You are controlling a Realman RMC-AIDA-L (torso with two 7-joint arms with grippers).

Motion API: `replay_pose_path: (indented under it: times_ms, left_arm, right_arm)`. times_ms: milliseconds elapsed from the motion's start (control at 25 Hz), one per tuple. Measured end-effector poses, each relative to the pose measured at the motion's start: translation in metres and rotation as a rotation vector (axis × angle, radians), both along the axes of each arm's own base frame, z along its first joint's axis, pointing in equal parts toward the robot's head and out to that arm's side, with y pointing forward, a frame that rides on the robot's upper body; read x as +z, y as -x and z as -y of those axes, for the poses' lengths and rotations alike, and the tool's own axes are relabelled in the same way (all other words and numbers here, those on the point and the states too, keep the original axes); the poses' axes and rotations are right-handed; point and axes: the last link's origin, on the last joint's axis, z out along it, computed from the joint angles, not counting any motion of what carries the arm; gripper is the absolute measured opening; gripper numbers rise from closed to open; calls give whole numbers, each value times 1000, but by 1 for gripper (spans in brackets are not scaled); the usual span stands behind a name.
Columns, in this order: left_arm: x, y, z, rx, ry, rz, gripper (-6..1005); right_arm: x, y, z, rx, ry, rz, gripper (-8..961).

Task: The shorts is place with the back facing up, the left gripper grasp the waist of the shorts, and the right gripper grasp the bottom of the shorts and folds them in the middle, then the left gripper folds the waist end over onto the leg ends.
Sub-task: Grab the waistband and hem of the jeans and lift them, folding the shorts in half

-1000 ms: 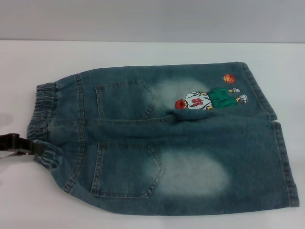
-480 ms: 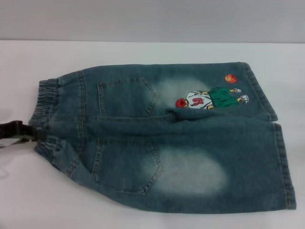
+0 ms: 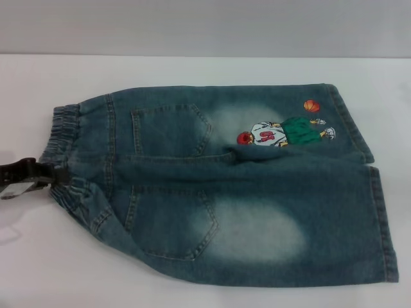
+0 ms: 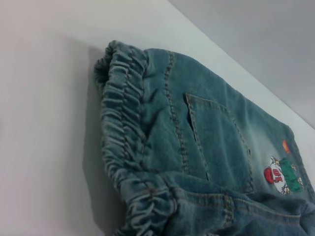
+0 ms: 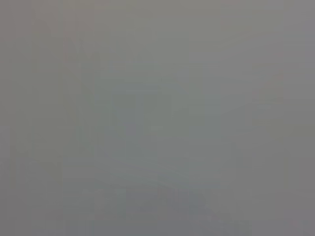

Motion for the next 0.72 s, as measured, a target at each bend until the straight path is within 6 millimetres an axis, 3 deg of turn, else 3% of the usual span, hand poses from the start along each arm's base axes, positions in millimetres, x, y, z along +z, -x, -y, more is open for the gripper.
replay_pose_path:
  times_ms: [360, 720]
  left_arm:
    - [4, 1, -4, -17, -31, -33, 88]
    - [6, 0, -3, -21, -38, -39, 93]
  right_arm:
    - [11, 40, 17, 232, 373, -69, 525]
    - [5, 47, 37, 276, 754, 71, 525]
